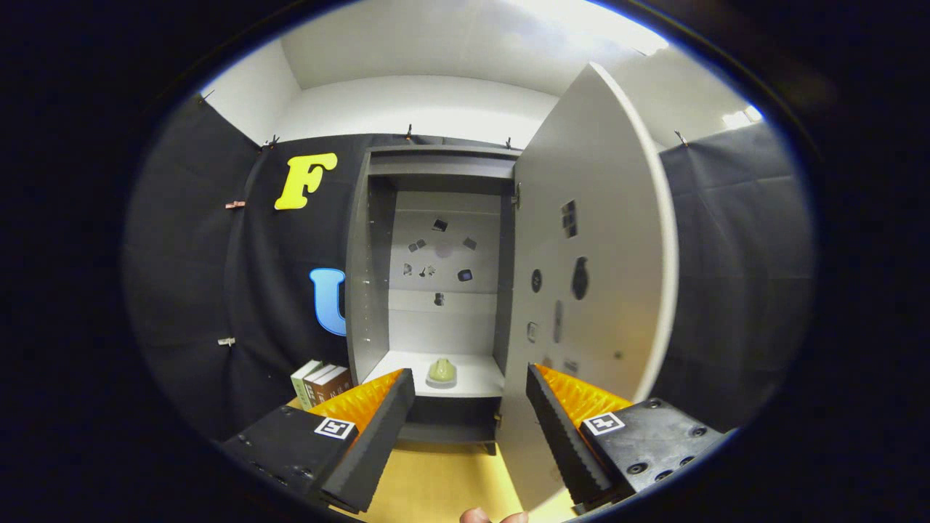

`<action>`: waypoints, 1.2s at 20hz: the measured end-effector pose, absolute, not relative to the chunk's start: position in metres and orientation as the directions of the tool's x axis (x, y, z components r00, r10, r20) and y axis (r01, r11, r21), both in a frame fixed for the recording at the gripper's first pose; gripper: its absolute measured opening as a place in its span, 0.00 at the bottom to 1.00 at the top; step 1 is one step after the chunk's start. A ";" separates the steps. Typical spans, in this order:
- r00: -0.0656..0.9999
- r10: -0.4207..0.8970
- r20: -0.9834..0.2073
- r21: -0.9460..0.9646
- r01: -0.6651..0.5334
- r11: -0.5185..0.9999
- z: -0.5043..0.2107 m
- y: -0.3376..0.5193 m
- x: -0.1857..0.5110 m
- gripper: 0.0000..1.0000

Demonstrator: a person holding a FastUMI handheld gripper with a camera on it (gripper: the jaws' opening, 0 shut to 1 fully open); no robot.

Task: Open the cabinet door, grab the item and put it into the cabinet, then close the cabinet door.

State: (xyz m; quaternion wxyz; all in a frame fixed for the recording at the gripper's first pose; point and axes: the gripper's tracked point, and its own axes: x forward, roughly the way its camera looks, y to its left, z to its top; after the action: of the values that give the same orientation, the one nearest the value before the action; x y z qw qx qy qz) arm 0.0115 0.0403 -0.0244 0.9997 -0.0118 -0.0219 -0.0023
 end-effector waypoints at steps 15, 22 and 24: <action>0.952 -0.295 -0.078 0.049 0.299 0.953 -0.054 -0.156 -0.003 0.97; 0.947 -0.295 -0.126 0.079 0.306 0.949 -0.072 -0.171 0.034 0.97; 0.951 -0.286 -0.120 0.066 0.295 0.953 -0.073 -0.164 0.035 0.97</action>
State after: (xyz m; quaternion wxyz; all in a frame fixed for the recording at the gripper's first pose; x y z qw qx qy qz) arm 0.0353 -0.1645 -0.0729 0.9867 0.0417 0.0548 -0.1473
